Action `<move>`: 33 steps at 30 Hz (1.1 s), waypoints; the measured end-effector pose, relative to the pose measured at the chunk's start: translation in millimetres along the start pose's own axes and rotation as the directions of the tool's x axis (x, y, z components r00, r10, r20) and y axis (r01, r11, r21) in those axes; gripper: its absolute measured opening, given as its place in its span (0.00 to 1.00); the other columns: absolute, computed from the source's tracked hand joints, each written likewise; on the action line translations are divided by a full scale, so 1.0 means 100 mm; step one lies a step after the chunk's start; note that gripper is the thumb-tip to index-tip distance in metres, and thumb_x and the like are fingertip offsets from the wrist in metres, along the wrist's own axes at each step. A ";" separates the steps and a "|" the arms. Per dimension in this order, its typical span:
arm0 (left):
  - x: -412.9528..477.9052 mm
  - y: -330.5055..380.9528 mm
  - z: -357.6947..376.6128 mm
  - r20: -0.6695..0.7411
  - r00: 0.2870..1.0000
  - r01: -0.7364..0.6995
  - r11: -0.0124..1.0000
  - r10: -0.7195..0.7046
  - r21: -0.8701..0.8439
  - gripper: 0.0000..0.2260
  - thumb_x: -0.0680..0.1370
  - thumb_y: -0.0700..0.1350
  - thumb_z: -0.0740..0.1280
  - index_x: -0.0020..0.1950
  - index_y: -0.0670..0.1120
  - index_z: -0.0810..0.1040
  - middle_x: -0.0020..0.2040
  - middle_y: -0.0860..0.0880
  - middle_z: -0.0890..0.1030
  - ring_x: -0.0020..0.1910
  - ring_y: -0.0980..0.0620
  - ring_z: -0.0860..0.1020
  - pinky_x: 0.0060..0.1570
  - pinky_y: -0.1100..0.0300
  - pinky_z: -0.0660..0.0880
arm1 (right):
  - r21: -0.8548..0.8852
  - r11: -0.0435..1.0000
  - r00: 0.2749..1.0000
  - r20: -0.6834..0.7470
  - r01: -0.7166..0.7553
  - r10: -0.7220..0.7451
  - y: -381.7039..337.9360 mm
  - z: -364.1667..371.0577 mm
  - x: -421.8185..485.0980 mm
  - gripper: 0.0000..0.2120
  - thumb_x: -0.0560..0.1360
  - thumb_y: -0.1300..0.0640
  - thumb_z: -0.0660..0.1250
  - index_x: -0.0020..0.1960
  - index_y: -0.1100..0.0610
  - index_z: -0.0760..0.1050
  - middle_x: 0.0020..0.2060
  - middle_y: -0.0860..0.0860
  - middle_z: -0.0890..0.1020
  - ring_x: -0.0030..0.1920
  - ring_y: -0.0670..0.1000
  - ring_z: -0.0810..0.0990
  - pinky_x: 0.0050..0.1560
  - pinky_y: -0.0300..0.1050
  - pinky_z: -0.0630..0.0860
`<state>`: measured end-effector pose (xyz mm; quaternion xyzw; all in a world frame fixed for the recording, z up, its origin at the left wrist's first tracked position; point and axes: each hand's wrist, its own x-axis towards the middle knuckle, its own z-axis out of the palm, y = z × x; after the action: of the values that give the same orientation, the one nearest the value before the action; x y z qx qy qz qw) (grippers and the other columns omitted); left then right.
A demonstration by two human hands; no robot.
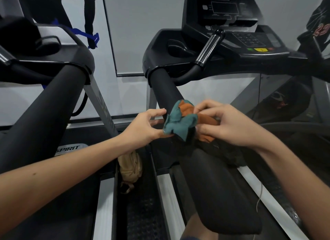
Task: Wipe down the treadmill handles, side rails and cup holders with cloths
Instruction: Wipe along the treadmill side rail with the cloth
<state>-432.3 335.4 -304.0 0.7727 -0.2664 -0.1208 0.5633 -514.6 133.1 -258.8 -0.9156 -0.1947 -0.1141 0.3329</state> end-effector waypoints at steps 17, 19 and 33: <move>0.01 0.00 -0.02 -0.014 1.000 -0.009 0.996 0.010 0.094 0.31 0.69 0.42 0.74 0.70 0.48 0.67 0.68 0.50 0.72 0.64 0.57 0.73 0.57 0.68 0.73 | -0.007 0.999 0.976 -0.213 0.048 -0.048 0.04 0.15 -0.21 0.19 0.66 0.45 0.64 0.39 0.61 0.81 0.44 0.48 0.78 0.46 0.46 0.78 0.49 0.41 0.74; 0.01 0.01 -0.01 -0.017 1.000 -0.010 0.995 0.012 0.104 0.33 0.70 0.43 0.74 0.72 0.46 0.64 0.68 0.50 0.72 0.65 0.56 0.72 0.60 0.62 0.73 | 0.032 0.998 0.982 -0.186 0.051 -0.044 0.01 0.12 -0.27 0.19 0.66 0.44 0.63 0.40 0.60 0.82 0.44 0.46 0.78 0.46 0.45 0.78 0.49 0.40 0.74; -0.05 0.04 0.02 -0.045 0.999 0.005 0.998 -0.002 0.064 0.31 0.69 0.45 0.74 0.70 0.46 0.67 0.68 0.51 0.72 0.64 0.55 0.73 0.63 0.57 0.72 | 0.668 0.703 0.841 -0.216 -0.243 0.496 0.52 0.45 0.44 0.13 0.76 0.54 0.65 0.41 0.64 0.76 0.34 0.51 0.79 0.37 0.45 0.76 0.41 0.39 0.73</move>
<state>-438.6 335.9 -301.7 0.7933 -0.2560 -0.0958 0.5440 -448.6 138.6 -307.2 -0.7353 0.0394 -0.1488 0.6600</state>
